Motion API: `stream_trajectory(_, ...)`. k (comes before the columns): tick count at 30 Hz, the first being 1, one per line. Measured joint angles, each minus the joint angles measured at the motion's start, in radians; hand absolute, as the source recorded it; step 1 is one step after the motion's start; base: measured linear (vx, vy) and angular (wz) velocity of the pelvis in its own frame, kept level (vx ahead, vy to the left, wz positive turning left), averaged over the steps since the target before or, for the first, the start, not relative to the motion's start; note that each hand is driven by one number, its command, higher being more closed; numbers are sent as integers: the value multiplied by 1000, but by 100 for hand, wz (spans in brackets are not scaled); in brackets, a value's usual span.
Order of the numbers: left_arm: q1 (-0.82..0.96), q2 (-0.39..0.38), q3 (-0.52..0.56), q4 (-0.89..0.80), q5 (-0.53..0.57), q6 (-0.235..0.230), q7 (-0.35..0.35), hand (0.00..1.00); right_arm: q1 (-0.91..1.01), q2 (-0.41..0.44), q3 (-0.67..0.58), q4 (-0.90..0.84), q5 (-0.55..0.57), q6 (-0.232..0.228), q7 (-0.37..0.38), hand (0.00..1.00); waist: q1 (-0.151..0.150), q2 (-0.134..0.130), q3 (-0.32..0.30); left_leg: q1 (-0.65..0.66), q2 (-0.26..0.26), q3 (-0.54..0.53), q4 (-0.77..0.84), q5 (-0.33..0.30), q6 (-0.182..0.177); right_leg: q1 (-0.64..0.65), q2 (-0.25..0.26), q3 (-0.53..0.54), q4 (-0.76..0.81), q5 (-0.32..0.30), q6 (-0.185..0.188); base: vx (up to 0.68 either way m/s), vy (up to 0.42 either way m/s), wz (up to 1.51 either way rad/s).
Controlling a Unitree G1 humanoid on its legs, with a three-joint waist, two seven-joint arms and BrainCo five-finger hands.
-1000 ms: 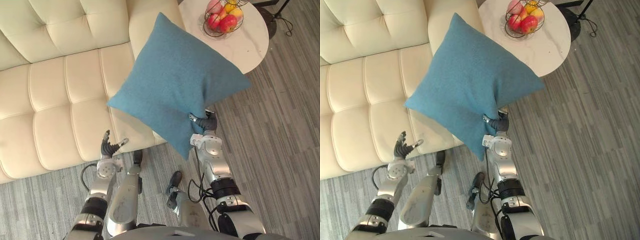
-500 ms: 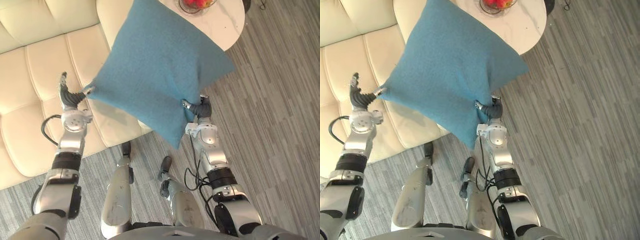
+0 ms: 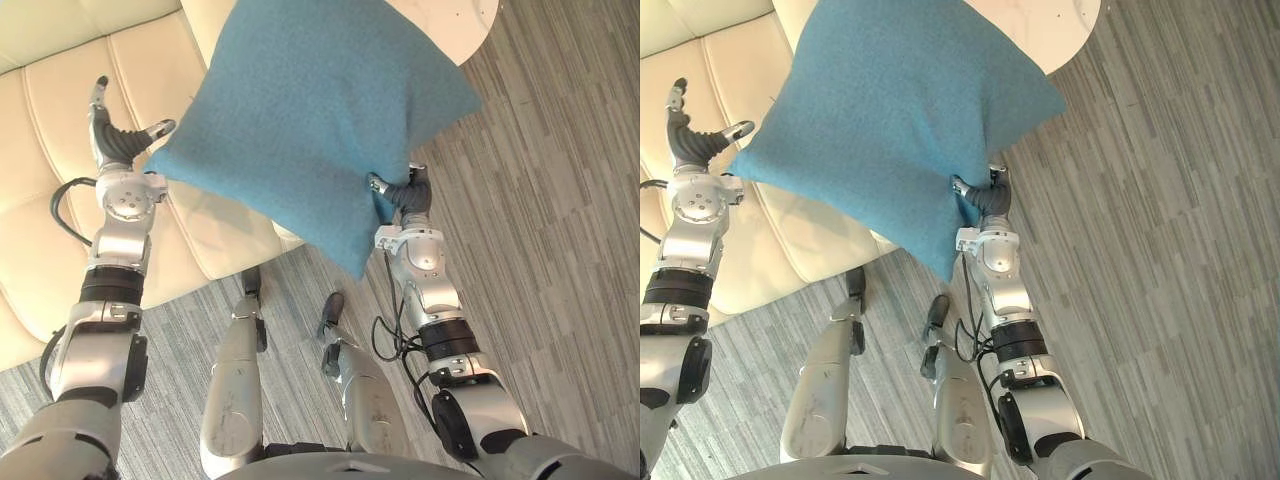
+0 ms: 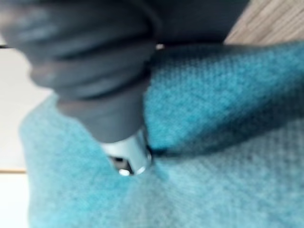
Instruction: Pick up cushions and gather them together orderly.
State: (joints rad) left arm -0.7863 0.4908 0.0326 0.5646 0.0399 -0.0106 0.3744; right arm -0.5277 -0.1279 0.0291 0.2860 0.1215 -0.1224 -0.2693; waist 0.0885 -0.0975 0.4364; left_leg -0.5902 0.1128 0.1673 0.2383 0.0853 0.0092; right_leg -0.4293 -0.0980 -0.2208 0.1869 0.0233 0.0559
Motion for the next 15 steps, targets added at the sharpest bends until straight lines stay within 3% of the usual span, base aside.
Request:
stream_trajectory(7, -47, -68, -64, 15, -88, -15, -18, 0, -40, 8, 8, -4, 0, 1, -4, 100, -3, 2, 2, -52, 20, 18, 58, -30, -4, -54, 5, 18, 32, -2, -2, -13, -8, -12)
stream_trajectory(8, -47, -80, -67, 15, -97, -19, -17, 100, -42, 14, 9, -9, 0, 1, -7, 100, -3, 2, 2, -60, 24, 20, 70, -36, -4, -60, 6, 19, 36, -2, -2, -10, -17, -11)
stream_trajectory(15, -44, -118, -76, 14, -184, -33, -17, 100, -28, 50, 26, -36, -1, 20, -47, 100, 1, 7, 5, -71, 31, 21, 96, -50, -5, -59, 10, 18, 38, -2, -2, -1, -2, -1)
